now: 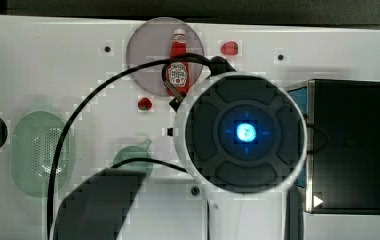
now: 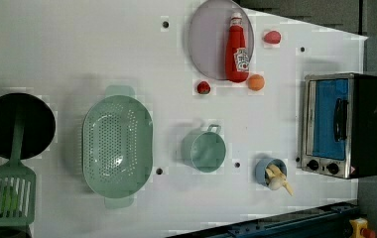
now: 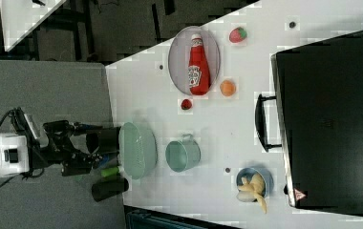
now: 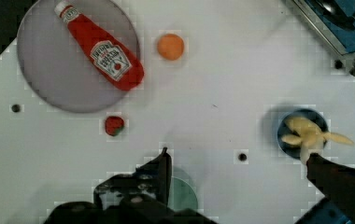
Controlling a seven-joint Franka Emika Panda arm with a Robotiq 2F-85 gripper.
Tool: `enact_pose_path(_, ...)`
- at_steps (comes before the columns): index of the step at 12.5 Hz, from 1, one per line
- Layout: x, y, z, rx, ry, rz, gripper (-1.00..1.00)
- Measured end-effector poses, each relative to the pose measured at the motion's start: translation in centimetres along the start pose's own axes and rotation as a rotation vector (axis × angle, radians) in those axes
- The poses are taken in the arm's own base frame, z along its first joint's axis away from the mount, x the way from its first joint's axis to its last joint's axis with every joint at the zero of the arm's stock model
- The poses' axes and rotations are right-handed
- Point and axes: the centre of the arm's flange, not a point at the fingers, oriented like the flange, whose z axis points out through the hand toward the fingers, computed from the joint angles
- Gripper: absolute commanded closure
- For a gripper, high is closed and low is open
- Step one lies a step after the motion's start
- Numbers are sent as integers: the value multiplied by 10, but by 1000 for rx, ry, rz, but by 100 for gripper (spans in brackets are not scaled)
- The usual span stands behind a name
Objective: Pick ketchup from plate and place it on table.
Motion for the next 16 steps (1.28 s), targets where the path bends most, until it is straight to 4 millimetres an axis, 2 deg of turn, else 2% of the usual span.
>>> enact_pose_path(3, 9, -17, 28, -22, -22, -94, -100)
enact_pose_path(8, 34, -50, 116, -68, -122, -266, -100)
enact_pose_path(10, 40, -64, 154, -75, -149, -284, -100)
enact_pose_path(16, 48, -107, 234, -32, -143, -401, -100)
